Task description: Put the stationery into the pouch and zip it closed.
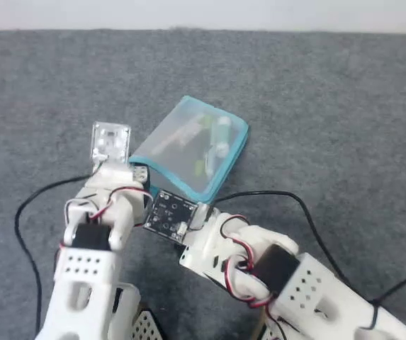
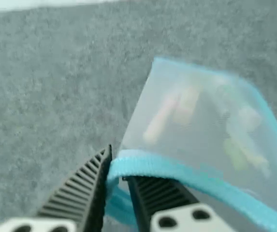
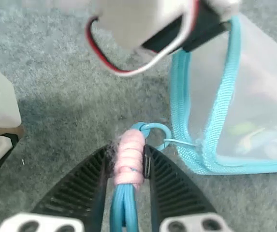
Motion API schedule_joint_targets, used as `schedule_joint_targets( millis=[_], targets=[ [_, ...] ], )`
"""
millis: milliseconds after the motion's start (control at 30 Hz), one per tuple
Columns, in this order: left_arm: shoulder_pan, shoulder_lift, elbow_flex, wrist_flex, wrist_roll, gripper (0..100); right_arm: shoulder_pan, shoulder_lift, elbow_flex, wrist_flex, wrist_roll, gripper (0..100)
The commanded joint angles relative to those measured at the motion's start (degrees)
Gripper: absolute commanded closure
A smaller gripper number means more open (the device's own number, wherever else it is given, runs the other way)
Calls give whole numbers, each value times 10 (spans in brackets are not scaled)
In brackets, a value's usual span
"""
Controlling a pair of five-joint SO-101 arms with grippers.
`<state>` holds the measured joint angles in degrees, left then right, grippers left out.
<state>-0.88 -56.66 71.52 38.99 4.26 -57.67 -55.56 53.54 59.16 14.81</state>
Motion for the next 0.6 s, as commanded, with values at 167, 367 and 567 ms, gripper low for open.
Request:
schedule_joint_targets(
  millis=[167,367,567],
  targets=[
    [8,35,-46,-15,34,989,-21,5,-5,31,27,690],
    [-4,35,-63,9,34,989,6,-91,2,91,76,660],
    [-12,35,-99,61,23,989,185,-158,45,73,155,660]
  ],
)
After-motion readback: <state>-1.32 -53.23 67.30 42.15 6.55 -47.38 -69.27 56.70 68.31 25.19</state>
